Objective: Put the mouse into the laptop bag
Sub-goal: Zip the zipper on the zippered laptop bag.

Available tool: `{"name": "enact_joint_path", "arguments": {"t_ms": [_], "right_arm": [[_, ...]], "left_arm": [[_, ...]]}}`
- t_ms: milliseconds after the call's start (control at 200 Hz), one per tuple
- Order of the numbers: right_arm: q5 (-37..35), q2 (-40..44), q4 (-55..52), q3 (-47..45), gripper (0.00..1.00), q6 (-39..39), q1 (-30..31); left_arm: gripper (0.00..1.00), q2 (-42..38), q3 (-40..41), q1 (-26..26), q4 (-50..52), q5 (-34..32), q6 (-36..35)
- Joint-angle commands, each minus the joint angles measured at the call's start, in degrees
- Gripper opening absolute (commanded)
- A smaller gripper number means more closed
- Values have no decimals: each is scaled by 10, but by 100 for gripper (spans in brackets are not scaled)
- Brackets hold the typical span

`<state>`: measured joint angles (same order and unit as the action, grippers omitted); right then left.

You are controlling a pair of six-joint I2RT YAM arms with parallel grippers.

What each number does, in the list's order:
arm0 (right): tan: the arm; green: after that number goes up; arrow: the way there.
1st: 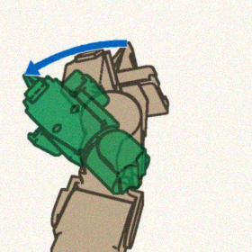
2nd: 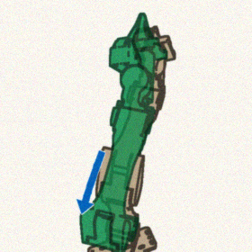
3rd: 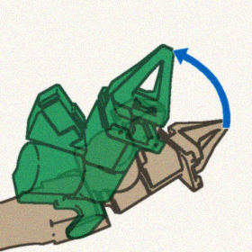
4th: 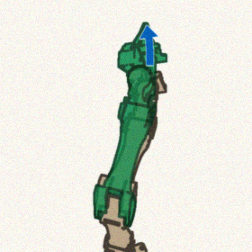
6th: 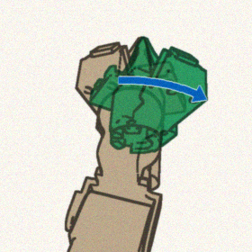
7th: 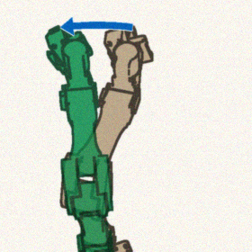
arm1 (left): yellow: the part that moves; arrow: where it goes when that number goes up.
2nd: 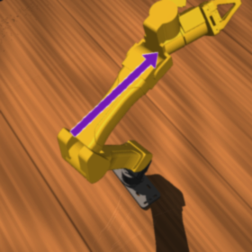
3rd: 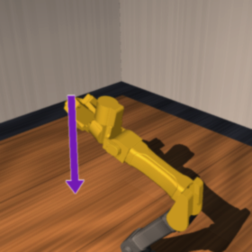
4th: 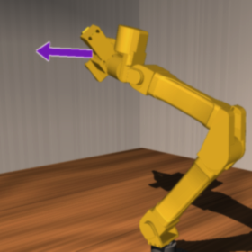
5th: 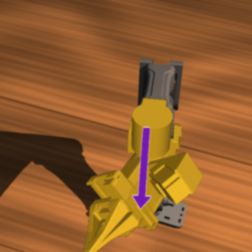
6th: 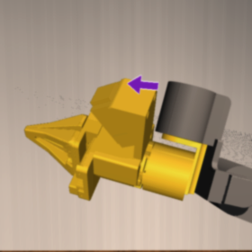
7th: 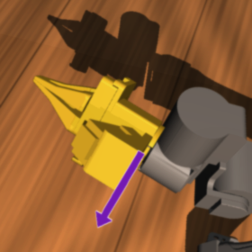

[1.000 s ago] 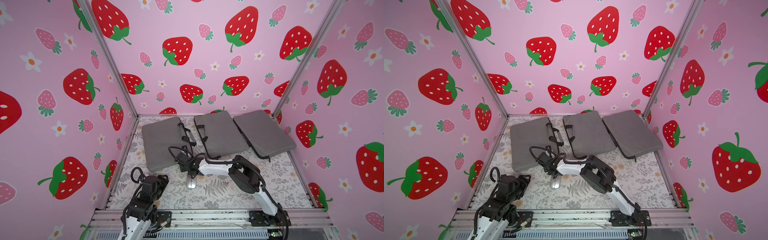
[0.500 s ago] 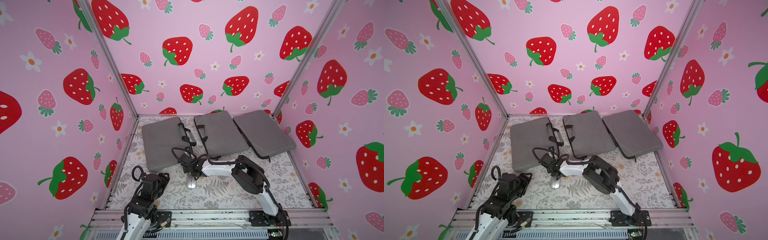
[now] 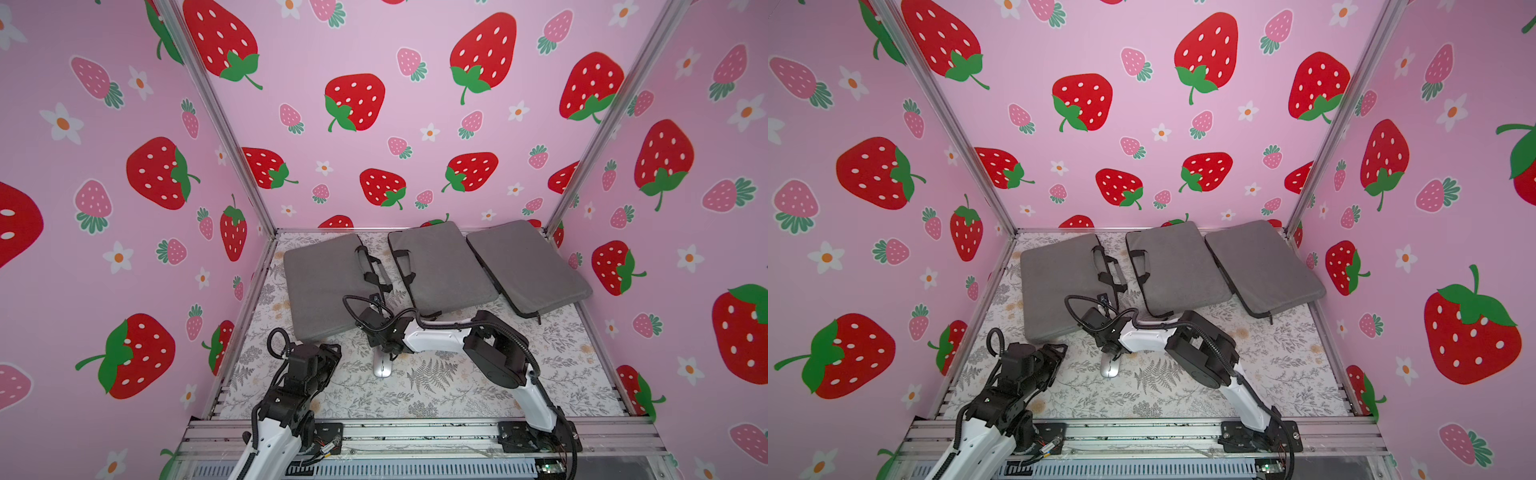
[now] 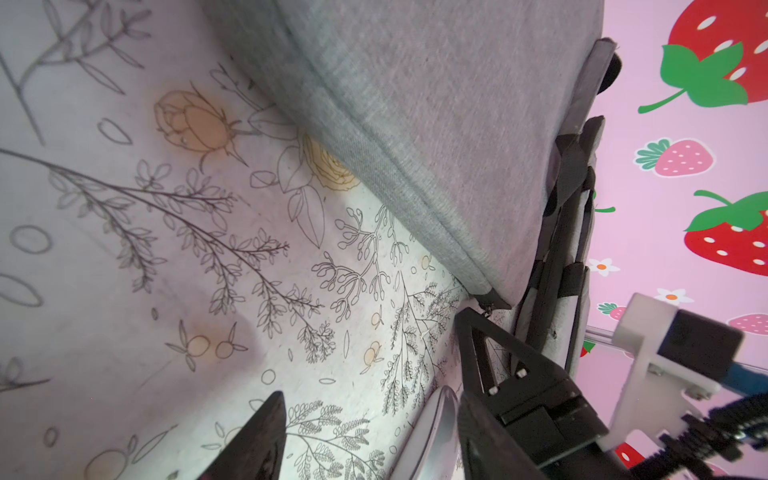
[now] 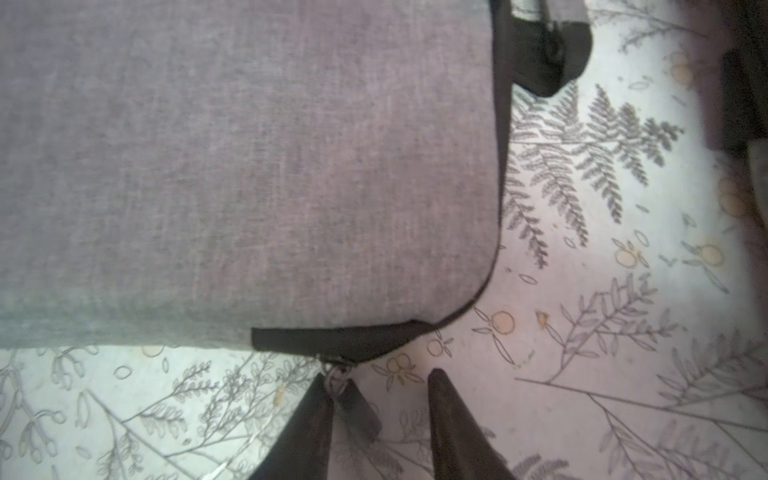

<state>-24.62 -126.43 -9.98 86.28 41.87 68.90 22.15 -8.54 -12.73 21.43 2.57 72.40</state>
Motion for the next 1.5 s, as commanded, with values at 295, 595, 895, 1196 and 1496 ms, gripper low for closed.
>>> {"name": "enact_joint_path", "arguments": {"t_ms": [295,595,895,1196,1496], "right_arm": [[46,-28,-11,-15,0,-26,5],[120,45,152,-121,0,-95,8],[153,74,192,-124,0,-157,54],[167,93,230,-145,0,-169,75],[210,110,291,-190,0,-175,76]], "left_arm": [[69,12,-22,3,-21,-9,2],[71,110,-10,10,-165,30,14],[79,115,21,14,-223,1,40],[80,76,20,34,-159,-3,38],[80,92,45,75,-186,20,43]]}}
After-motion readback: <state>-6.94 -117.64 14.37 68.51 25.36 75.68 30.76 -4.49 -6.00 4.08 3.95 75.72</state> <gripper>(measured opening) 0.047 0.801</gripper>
